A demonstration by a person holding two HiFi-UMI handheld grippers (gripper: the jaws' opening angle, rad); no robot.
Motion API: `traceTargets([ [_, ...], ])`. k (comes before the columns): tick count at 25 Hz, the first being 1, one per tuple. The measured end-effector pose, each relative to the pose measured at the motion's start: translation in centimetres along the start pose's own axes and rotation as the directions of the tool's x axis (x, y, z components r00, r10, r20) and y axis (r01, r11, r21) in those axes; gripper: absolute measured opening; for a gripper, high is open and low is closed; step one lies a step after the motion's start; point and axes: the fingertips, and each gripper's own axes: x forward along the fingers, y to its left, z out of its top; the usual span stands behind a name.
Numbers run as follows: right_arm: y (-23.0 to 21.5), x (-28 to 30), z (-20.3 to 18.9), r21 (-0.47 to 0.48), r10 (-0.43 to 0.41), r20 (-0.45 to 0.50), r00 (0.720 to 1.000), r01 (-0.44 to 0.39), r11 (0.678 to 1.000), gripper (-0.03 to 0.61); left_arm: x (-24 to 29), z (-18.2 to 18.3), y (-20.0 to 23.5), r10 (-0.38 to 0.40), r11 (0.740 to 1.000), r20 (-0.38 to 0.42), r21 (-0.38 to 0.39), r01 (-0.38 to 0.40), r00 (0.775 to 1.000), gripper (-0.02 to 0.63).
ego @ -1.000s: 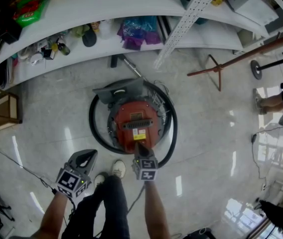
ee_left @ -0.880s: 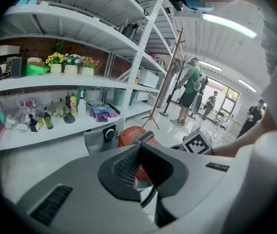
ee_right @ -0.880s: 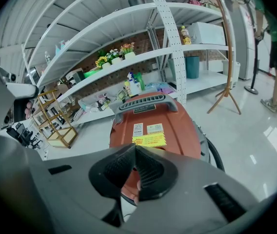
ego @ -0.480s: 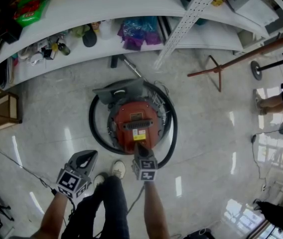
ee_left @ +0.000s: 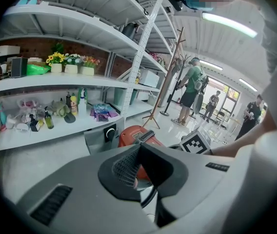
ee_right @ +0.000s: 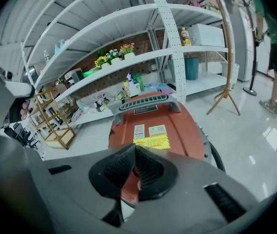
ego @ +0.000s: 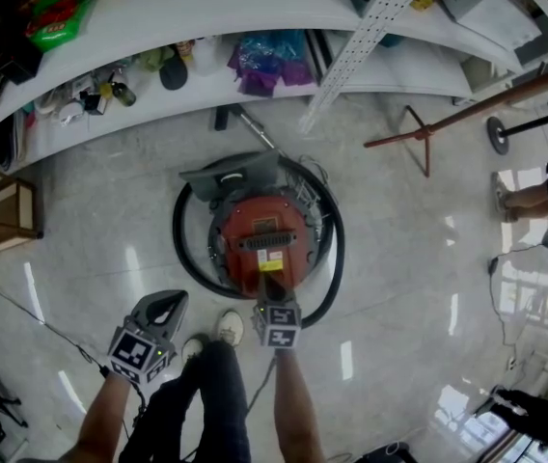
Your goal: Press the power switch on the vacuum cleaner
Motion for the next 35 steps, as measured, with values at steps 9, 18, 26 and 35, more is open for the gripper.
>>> traceTargets([
  [9,0.1,0.2,-0.3,0.029,0.013,0.009,1.0,-0.013,1.0,0.012,0.0,-0.2,-0.6,-0.01,1.0,0.004,0.008,0.01,1.0,0.008],
  [18,0.1,-0.4,-0.9,0.009,0.043,-0.006,0.999,-0.043,0.999,0.011,-0.1,-0.1,-0.8,0.001,1.0,0.008,0.007,-0.001,1.0,0.008],
  [26,0.4,-1.7,-0.1,-0.005,0.071,0.003,0.997,-0.071,0.997,0.012,-0.5,0.9,-1.8,0.001,1.0,0.011,0.012,-0.001,1.0,0.008],
  [35,-0.5,-4.6,1.2,-0.017,0.051,0.019,0.999,-0.05,0.999,0.011,-1.4,2.3,-3.3,-0.013,1.0,0.034,0.019,0.012,0.999,0.008],
])
